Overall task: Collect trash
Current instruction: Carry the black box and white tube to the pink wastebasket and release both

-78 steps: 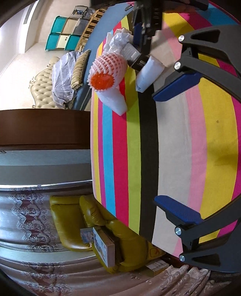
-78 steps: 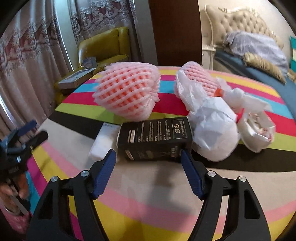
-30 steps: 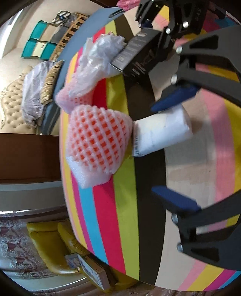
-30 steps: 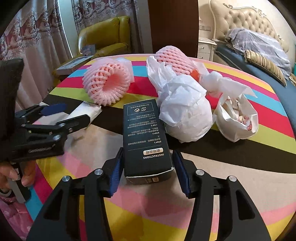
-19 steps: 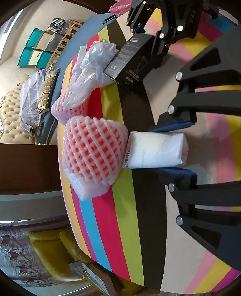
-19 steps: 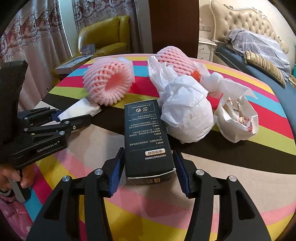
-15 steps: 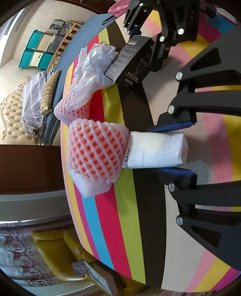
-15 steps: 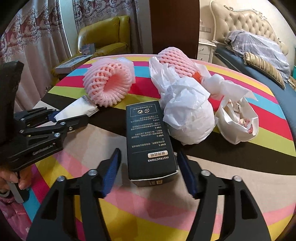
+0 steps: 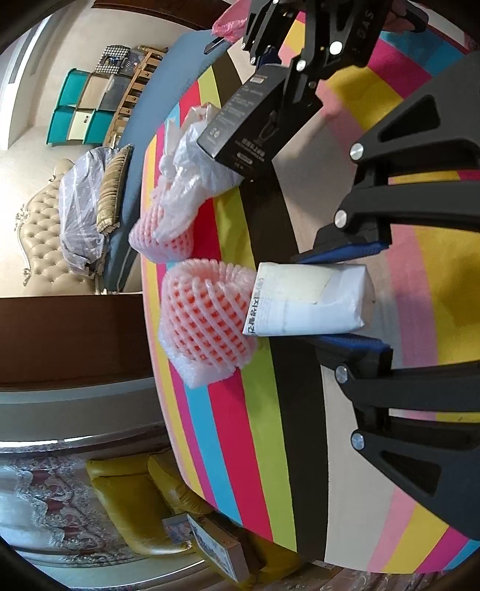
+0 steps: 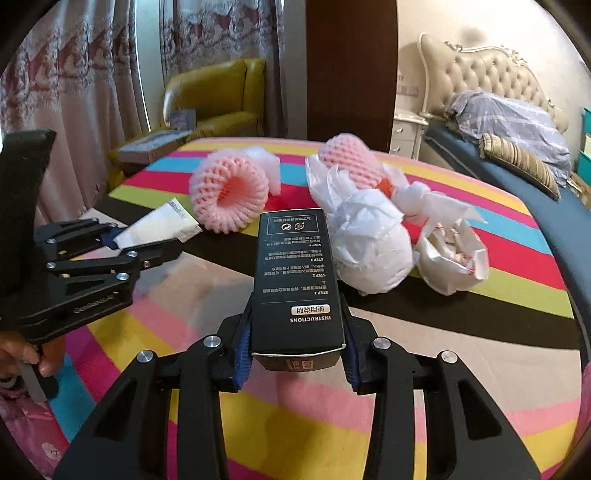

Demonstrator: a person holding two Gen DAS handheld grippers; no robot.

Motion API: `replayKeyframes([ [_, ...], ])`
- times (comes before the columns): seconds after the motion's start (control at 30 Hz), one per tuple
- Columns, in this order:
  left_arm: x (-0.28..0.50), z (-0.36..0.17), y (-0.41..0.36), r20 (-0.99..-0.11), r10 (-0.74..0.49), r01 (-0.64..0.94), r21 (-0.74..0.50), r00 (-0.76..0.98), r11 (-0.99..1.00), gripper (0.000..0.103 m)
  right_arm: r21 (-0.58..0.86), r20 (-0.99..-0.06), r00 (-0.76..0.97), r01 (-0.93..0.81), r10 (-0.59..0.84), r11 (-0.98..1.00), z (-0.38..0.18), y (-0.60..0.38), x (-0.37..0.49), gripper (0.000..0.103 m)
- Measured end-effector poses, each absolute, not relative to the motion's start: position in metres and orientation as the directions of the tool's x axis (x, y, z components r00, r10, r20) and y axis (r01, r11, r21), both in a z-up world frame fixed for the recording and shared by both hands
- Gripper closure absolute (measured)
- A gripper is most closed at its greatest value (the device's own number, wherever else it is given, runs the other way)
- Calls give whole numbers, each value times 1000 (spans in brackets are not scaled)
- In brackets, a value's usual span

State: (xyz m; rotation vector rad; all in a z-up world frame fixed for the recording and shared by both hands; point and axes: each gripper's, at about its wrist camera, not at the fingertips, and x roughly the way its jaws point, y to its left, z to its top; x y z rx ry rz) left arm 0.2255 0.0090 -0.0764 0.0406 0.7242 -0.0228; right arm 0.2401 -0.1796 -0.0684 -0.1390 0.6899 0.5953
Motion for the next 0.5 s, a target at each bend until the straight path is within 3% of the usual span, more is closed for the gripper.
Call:
replayKeyframes([
  [0.5, 198, -44, -44, -513, -145, 190, 36, 846, 981, 70, 112, -523, 757, -394, 392, 912, -52, -251, 195, 65],
])
